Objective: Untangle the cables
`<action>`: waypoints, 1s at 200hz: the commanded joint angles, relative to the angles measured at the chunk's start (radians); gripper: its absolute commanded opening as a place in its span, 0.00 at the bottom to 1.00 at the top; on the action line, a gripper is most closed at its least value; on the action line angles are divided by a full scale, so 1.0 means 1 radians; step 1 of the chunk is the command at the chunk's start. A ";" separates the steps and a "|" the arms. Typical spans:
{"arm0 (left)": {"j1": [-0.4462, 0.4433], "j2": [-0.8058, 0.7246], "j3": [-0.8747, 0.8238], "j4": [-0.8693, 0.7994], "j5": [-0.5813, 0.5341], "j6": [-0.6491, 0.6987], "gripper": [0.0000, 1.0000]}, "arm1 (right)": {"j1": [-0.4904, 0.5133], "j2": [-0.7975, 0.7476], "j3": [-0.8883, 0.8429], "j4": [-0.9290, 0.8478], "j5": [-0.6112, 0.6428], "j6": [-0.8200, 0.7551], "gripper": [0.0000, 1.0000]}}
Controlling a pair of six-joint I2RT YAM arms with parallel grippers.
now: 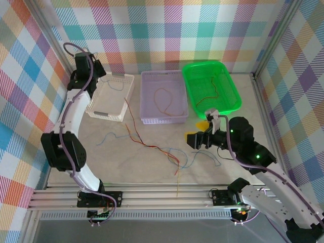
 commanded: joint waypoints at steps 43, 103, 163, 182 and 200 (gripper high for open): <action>0.014 0.121 -0.062 0.047 -0.001 0.047 0.00 | 0.008 -0.101 -0.056 -0.060 -0.024 0.001 0.90; 0.012 0.153 -0.178 0.034 0.057 -0.030 0.00 | 0.012 -0.040 -0.066 -0.042 -0.024 0.019 0.90; 0.013 0.167 -0.177 -0.049 0.113 -0.073 0.20 | 0.027 -0.004 -0.043 -0.066 -0.009 0.029 0.91; 0.013 0.153 -0.161 -0.076 0.134 -0.089 0.26 | 0.029 0.037 -0.028 -0.091 0.015 0.035 0.91; 0.014 0.137 -0.143 -0.109 0.148 -0.108 0.35 | 0.036 0.071 -0.020 -0.099 0.018 0.044 0.90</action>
